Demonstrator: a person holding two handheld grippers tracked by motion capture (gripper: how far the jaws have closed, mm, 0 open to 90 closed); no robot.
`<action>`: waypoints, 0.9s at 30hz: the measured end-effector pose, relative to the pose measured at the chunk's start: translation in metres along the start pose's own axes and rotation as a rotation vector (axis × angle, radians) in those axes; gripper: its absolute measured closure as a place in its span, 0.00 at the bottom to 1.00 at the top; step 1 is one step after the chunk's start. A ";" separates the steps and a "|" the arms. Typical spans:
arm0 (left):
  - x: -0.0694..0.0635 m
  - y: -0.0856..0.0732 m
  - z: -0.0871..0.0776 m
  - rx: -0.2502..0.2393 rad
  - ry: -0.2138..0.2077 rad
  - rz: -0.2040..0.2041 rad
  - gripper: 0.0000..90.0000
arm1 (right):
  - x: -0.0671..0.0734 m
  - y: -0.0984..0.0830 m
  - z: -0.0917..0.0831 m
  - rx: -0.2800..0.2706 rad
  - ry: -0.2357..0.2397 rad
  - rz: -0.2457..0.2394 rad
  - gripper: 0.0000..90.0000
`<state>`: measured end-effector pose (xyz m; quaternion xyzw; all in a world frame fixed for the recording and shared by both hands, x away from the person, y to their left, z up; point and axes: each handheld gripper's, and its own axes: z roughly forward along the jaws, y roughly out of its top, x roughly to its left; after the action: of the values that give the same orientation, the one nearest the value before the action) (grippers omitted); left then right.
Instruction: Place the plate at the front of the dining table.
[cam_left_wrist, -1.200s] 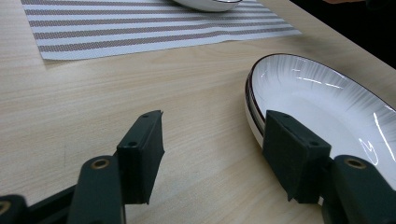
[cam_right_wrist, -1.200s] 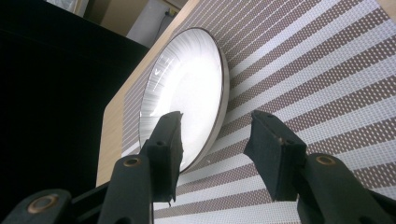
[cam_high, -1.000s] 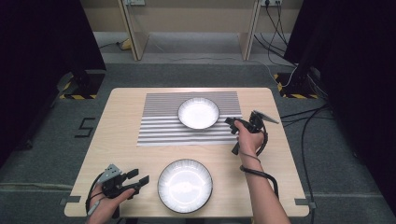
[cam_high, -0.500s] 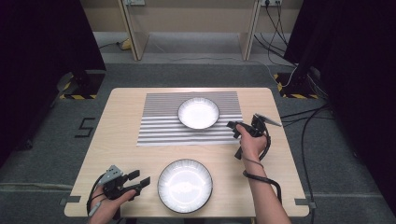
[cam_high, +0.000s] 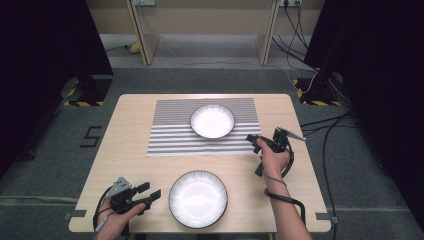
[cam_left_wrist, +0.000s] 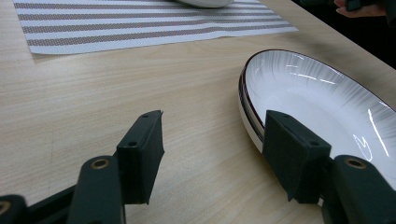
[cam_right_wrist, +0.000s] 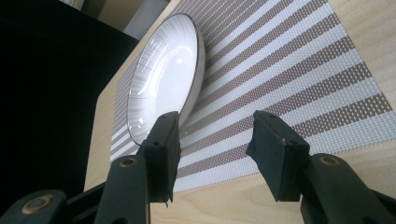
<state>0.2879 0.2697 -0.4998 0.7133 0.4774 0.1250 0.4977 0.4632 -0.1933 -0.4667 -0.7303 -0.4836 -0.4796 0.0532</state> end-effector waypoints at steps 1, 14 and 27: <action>0.000 0.000 0.000 0.001 0.001 0.000 0.42 | -0.001 0.000 -0.001 -0.001 -0.002 -0.002 0.57; 0.000 -0.001 -0.001 0.001 0.003 0.002 0.42 | -0.013 -0.011 -0.009 -0.002 0.009 0.005 0.56; 0.000 0.000 -0.002 -0.003 0.006 -0.001 0.42 | -0.019 -0.018 -0.022 -0.006 0.005 -0.007 0.57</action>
<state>0.2865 0.2710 -0.4992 0.7119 0.4791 0.1278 0.4974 0.4341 -0.2082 -0.4767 -0.7275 -0.4846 -0.4831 0.0506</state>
